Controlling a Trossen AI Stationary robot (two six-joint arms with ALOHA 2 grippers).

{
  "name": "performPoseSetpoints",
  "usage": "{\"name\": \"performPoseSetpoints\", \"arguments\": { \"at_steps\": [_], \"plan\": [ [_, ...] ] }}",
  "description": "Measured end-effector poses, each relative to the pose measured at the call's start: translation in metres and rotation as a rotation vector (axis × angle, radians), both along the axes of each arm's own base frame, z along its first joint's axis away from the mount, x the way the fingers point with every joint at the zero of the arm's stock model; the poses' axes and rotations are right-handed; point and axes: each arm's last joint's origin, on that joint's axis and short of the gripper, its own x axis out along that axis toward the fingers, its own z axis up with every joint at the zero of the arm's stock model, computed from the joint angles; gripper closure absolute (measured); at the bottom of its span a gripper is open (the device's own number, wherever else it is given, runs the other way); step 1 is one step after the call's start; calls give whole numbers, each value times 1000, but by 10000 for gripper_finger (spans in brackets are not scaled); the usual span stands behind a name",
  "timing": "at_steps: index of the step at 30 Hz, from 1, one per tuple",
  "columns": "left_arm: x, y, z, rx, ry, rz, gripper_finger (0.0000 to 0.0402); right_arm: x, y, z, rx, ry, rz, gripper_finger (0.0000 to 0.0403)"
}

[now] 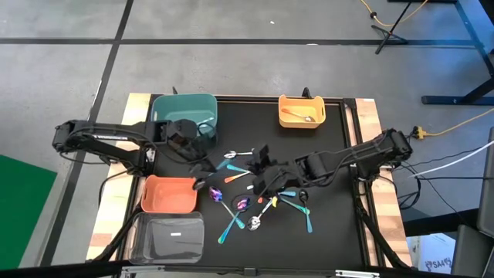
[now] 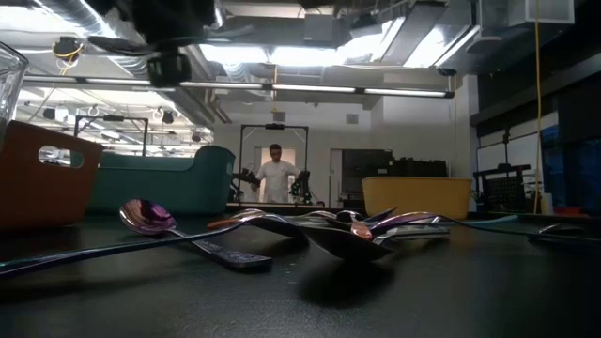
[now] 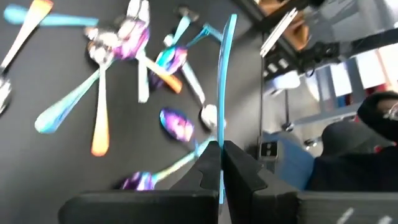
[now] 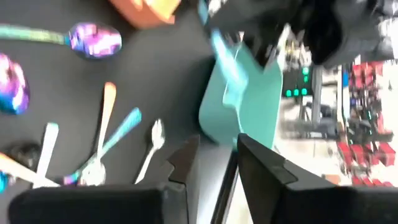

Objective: Sort silverware by color (type)
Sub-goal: Put the light blue spoon into the orange bin

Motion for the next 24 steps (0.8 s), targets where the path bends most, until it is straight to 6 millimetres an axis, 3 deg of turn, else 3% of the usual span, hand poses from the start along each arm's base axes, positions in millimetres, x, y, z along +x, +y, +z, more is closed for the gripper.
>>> {"name": "performPoseSetpoints", "arguments": {
  "at_steps": [5,12,24],
  "plan": [
    [-26,-8,2,21,104,-21,401,1,-12,-7,3,46,-64,303],
    [-60,-25,-8,118,352,-28,401,8,-38,-8,159,12,-174,303],
    [-79,-47,-17,232,537,-76,401,15,-88,-9,413,10,-242,304]
  ]
}}
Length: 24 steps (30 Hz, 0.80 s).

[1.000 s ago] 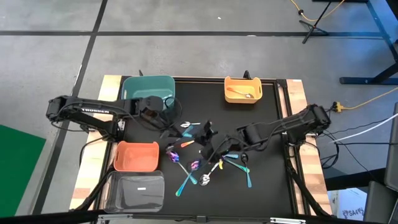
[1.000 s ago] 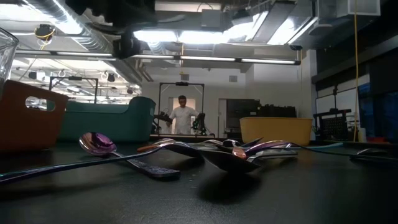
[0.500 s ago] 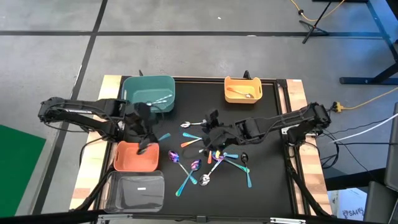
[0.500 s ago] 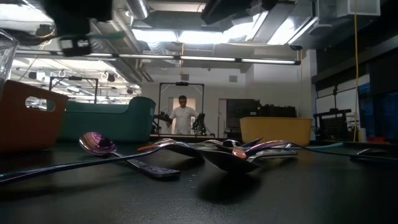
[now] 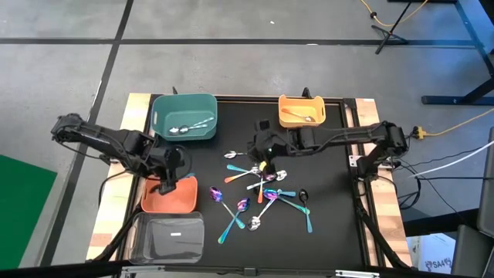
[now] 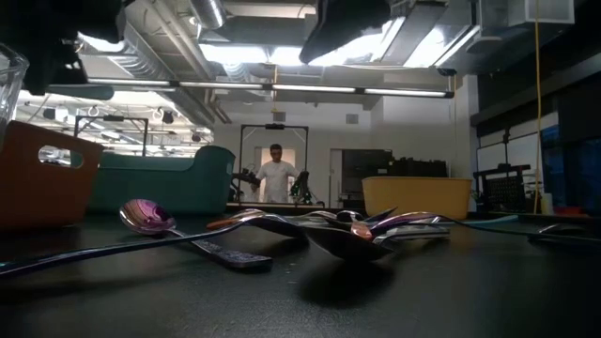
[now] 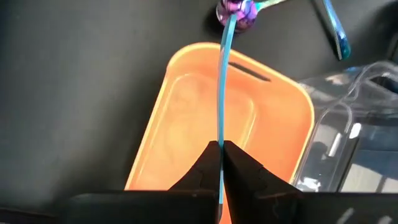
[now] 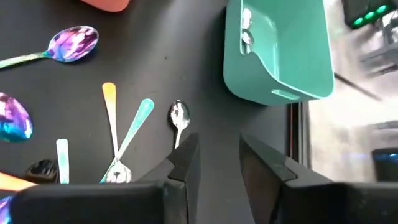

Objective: Sort silverware by color (type)
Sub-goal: Put the light blue spoon into the orange bin

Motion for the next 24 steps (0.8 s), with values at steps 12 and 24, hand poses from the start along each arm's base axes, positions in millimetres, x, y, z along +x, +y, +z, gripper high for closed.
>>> {"name": "performPoseSetpoints", "arguments": {
  "at_steps": [12,24],
  "plan": [
    [-1,-17,-5,74,36,-29,401,0,-21,0,35,-5,-45,304],
    [12,-33,-23,147,145,-95,401,0,-20,0,48,-3,-31,304]
  ]
}}
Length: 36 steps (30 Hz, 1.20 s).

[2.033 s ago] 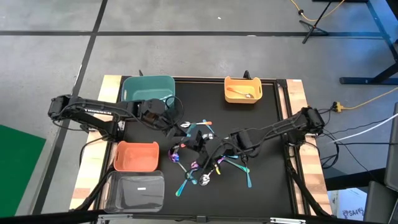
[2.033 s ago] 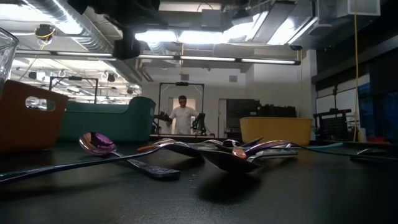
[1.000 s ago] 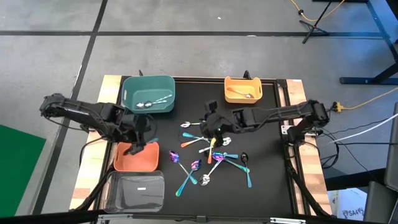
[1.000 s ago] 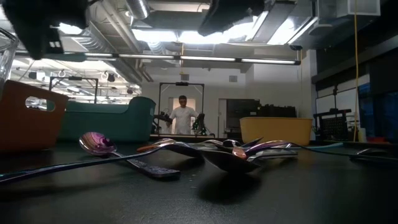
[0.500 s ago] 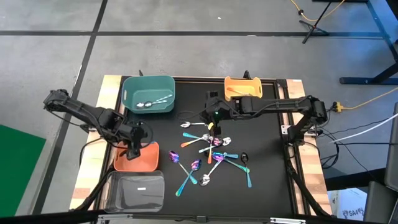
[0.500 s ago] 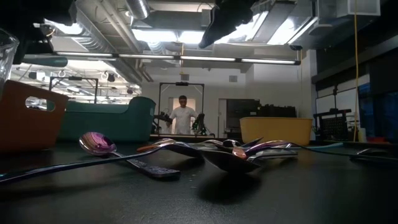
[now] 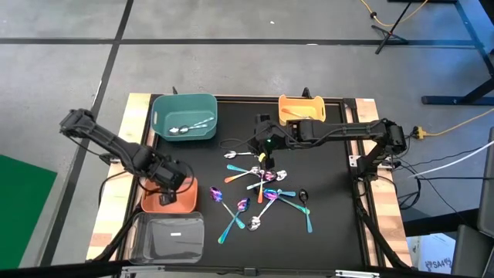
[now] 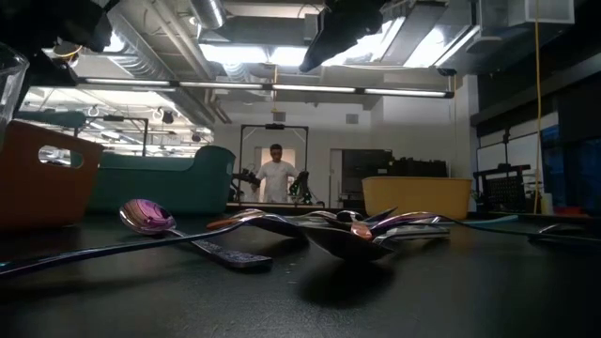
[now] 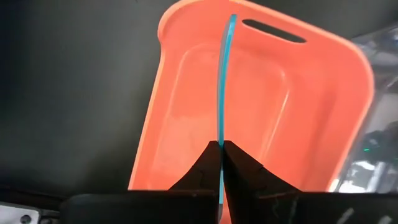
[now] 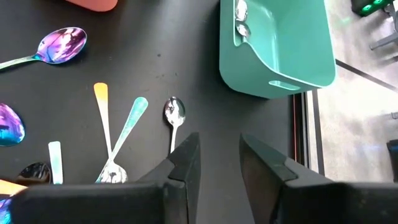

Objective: Sort silverware by color (type)
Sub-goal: Put the light blue spoon into the orange bin

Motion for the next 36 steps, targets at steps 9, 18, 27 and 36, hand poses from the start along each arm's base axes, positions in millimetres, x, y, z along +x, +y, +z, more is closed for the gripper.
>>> {"name": "performPoseSetpoints", "arguments": {
  "at_steps": [9,18,27,36],
  "plan": [
    [13,-8,-18,76,93,-11,401,0,0,0,2,0,2,304],
    [22,-12,-34,121,174,-12,401,0,0,0,1,0,2,303],
    [31,-16,-52,167,252,-13,401,0,0,0,11,0,11,304],
    [36,-19,-64,194,309,-15,402,0,1,0,18,1,18,304]
  ]
}}
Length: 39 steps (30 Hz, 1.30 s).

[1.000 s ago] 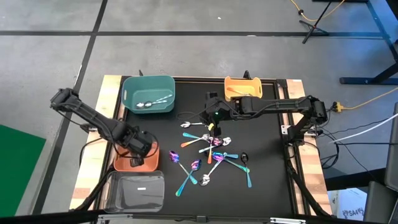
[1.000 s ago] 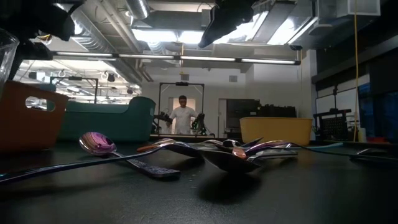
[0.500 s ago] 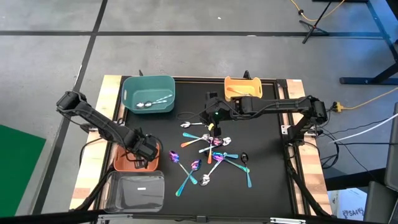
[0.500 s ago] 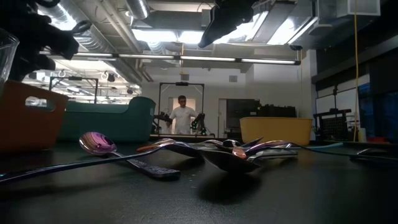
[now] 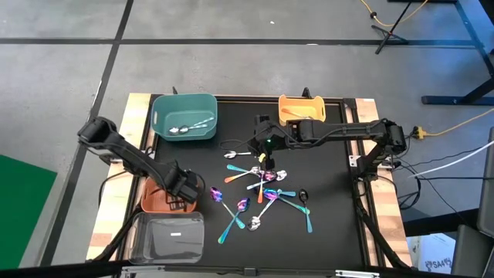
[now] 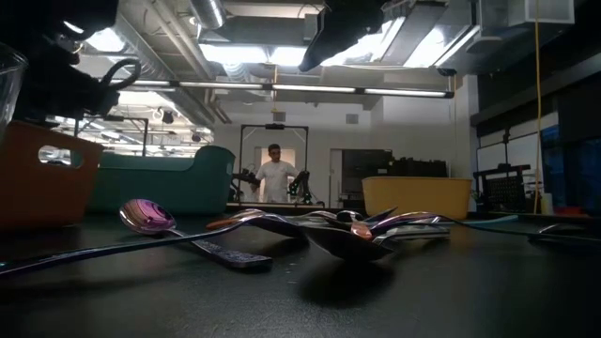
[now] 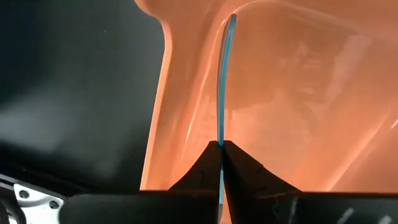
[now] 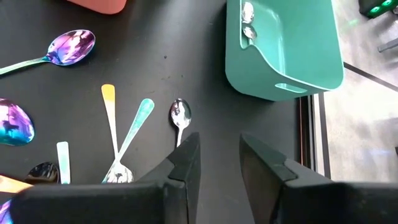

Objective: Sort silverware by color (type)
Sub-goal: Put the light blue spoon into the orange bin, then put the orange spoon into the yellow bin

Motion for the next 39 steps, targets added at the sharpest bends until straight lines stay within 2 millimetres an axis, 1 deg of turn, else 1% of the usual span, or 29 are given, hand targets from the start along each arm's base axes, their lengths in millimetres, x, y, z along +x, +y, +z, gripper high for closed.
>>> {"name": "performPoseSetpoints", "arguments": {
  "at_steps": [7,16,23,27,39],
  "plan": [
    [1,-1,-3,4,13,0,396,0,0,0,0,0,0,304],
    [1,-1,-3,2,13,1,341,0,0,0,0,0,0,303],
    [3,-1,-3,-6,-2,1,313,0,0,0,0,0,0,303],
    [3,-1,-3,-6,-2,1,307,0,0,0,0,0,1,304],
    [2,-1,-3,-4,-1,9,306,0,0,0,-1,0,2,304]
  ]
}}
